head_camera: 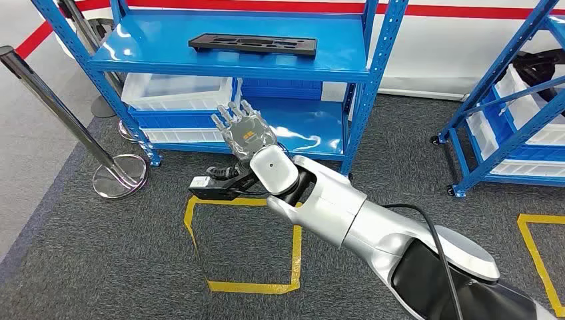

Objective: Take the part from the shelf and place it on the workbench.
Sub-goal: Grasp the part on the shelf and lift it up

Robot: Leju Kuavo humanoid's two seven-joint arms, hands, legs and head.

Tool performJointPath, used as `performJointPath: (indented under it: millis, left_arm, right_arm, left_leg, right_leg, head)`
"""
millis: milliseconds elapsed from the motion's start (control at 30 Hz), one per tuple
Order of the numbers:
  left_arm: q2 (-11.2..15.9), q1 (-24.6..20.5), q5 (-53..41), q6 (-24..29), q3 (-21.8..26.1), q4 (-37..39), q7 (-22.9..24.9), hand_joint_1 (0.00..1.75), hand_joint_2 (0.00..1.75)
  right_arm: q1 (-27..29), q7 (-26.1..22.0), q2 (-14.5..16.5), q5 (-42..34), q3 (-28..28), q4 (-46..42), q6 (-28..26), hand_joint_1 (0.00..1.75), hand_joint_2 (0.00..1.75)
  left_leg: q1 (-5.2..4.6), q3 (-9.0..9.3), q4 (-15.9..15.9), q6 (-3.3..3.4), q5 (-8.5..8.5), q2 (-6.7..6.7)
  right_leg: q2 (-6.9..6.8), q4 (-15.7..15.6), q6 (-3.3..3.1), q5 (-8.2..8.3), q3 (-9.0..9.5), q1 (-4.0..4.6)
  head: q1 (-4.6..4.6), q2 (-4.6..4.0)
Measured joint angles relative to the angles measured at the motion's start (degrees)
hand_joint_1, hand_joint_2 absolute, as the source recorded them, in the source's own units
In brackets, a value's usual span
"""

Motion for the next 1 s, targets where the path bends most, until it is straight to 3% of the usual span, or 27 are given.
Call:
performJointPath:
  millis: [67, 133, 200, 333, 400, 467, 500, 533, 567, 633, 700, 800, 867, 967, 1000]
  left_arm:
    - [0.0, 0.07, -0.05, 0.0, 0.0, 0.01, -0.05, 0.0, 0.0]
    - [0.0, 0.09, -0.16, -0.01, -0.01, 0.01, -0.14, 0.0, 0.0]
    - [0.0, -0.04, -0.23, -0.02, -0.03, 0.01, -0.24, 0.0, 0.0]
    - [0.0, -0.03, -0.39, -0.02, -0.07, 0.01, -0.57, 0.0, 0.0]
    - [0.01, 0.01, -0.48, 0.01, -0.08, 0.01, -0.6, 0.0, 0.0]
    - [0.03, 0.02, -0.5, 0.08, -0.09, 0.01, -0.6, 0.0, 0.0]
    - [0.06, 0.04, -0.5, 0.11, -0.1, 0.01, -0.6, 0.0, 0.0]
    - [0.09, 0.07, -0.5, 0.14, -0.1, 0.01, -0.6, 0.0, 0.0]
    - [0.13, 0.11, -0.5, 0.15, -0.11, 0.01, -0.59, 0.0, 0.0]
    - [0.14, 0.15, -0.5, 0.15, -0.11, 0.01, -0.59, 0.0, 0.0]
    - [0.1, 0.11, -0.5, 0.15, -0.15, 0.01, -0.59, 0.0, 0.0]
    - [0.11, 0.13, -0.5, 0.15, -0.32, 0.01, -0.58, 0.0, 0.0]
    - [0.09, 0.19, -0.51, 0.14, -0.43, 0.01, -0.59, 0.0, 0.0]
    - [0.14, 0.12, -0.54, 0.14, -0.63, 0.03, -0.6, 0.0, 0.0]
    - [0.18, 0.12, -0.54, 0.15, -0.69, 0.03, -0.6, 0.0, 0.0]
  right_arm:
    - [-0.01, 0.0, 0.01, 0.07, 0.0, 0.03, 0.09, 0.0, 0.0]
    - [-0.09, 0.0, 0.03, 0.2, 0.0, 0.07, 0.2, 0.0, 0.0]
    - [-0.22, 0.01, 0.04, 0.28, 0.01, 0.09, 0.33, 0.0, 0.0]
    - [-0.5, 0.28, -0.08, -0.21, 0.02, 0.04, 1.21, 0.0, 0.0]
    - [-0.78, 0.55, -0.37, -1.0, 0.02, -0.21, 1.84, 0.0, 0.0]
    - [-0.9, 0.89, -0.89, -1.75, 0.02, -0.62, 2.55, 0.0, 0.0]
    - [-0.88, 1.07, -1.21, -2.08, 0.02, -0.84, 2.92, 0.0, 0.0]
    - [-0.86, 1.22, -1.5, -2.32, 0.02, -1.06, 3.24, 0.0, 0.0]
    - [-0.89, 1.35, -1.77, -2.5, 0.02, -1.34, 3.48, 0.0, 0.0]
    - [-1.11, 1.46, -2.11, -2.66, 0.02, -2.0, 3.73, 0.0, 0.0]
    - [-1.45, 1.46, -2.28, -2.7, 0.02, -2.61, 3.83, 0.0, 0.0]
    - [-1.65, 1.57, -2.63, -2.48, 0.02, -3.16, 3.99, 0.0, 0.0]
    - [-1.85, 1.68, -2.78, -2.09, 0.02, -3.53, 4.13, 0.0, 0.0]
    - [-2.13, 1.75, -2.85, -1.59, 0.02, -3.9, 4.33, 0.0, 0.0]
    - [-2.06, 1.77, -2.89, -1.48, 0.03, -3.93, 4.35, 0.0, 0.0]
  left_leg:
    - [0.18, 1.81, -3.92, -0.09, 2.49, 0.01]
    - [0.36, 5.31, -11.42, -0.22, 5.78, -0.02]
    - [0.24, 7.12, -15.16, 0.28, 6.49, -0.18]
    - [0.15, 7.5, -15.69, 1.95, 6.62, -0.13]
    - [0.15, 7.65, -15.91, 2.64, 6.73, 0.01]
    - [-0.01, 7.65, -15.89, 3.02, 6.68, 0.03]
    - [-0.11, 7.67, -15.87, 3.08, 6.64, 0.02]
    - [-0.2, 7.73, -15.86, 3.13, 6.6, -0.01]
    - [-0.31, 7.83, -15.84, 3.14, 6.56, -0.04]
    - [-0.51, 8.03, -15.81, 3.04, 6.42, -0.08]
    - [-0.65, 7.96, -15.74, 2.72, 6.34, -0.08]
    - [-0.5, 7.87, -15.88, 1.83, 6.37, -0.04]
    - [-0.4, 7.19, -14.18, 1.11, 5.05, -0.01]
    - [-0.23, 2.8, -4.69, 0.29, 0.38, 0.02]
    - [-0.2, 1.39, -1.93, 0.14, -0.39, 0.03]
  right_leg:
    - [0.11, 0.24, 0.14, -0.16, 0.01, -0.11]
    - [0.3, 0.75, 0.61, -0.56, -0.08, -0.12]
    - [0.43, 1.03, 1.22, -0.74, -0.27, 0.05]
    - [0.39, 1.87, 2.22, -1.52, -0.6, -0.03]
    - [0.2, 6.83, 2.57, -4.42, -2.88, -0.09]
    - [0.13, 14.21, 2.67, -7.54, -6.46, -0.06]
    - [0.12, 16.49, 2.62, -7.99, -7.65, -0.06]
    - [0.12, 16.79, 2.47, -7.4, -7.91, -0.04]
    - [0.12, 14.77, 2.19, -5.77, -7.02, 0.03]
    - [0.11, 7.09, 1.25, -1.94, -3.33, 0.41]
    - [0.07, 1.73, 0.62, -0.38, -0.72, 0.8]
    - [0.02, 0.43, 0.3, -0.27, -0.13, 0.86]
    - [-0.25, -0.3, -0.02, 0.08, 0.26, 0.54]
    - [-0.97, -0.59, -0.25, 0.16, 0.45, 0.43]
    - [-1.26, -0.55, -0.28, 0.1, 0.46, 0.46]
  head:
    - [-0.01, 0.0]
    - [-0.05, 0.0]
    - [-0.08, 0.0]
    - [-0.05, 0.0]
    - [0.04, 0.0]
    - [0.08, 0.0]
    - [0.08, 0.0]
    - [0.08, 0.0]
    - [0.08, 0.0]
    - [0.06, 0.0]
    - [0.02, 0.0]
    - [0.02, 0.0]
    - [-0.07, 0.0]
    - [-0.21, 0.0]
    - [-0.2, 0.0]
